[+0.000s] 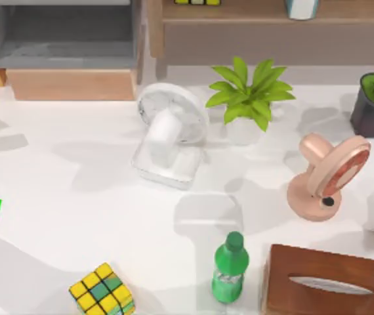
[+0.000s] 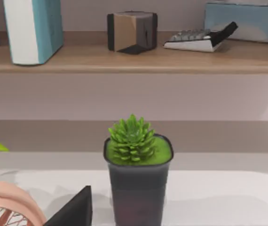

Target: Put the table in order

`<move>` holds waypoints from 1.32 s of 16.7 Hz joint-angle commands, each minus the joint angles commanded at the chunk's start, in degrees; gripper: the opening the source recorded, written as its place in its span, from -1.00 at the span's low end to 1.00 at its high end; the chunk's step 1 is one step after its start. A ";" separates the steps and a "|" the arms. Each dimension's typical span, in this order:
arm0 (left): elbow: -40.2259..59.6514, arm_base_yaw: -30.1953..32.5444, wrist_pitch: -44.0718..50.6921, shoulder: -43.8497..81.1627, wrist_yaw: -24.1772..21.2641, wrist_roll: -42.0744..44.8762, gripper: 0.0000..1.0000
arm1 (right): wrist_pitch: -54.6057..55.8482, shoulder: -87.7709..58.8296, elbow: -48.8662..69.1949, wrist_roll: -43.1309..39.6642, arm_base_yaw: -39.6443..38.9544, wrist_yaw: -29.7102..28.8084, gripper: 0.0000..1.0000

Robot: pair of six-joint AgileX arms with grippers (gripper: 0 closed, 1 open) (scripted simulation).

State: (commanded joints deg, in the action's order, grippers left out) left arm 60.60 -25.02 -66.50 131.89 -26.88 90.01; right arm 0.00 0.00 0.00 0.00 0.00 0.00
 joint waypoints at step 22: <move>22.75 65.67 19.97 -13.45 52.56 -63.83 1.00 | 0.00 0.00 0.00 0.00 0.00 0.00 1.00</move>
State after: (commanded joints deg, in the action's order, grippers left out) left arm 83.36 40.66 -46.53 118.43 25.68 26.17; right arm 0.00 0.00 0.00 0.00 0.00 0.00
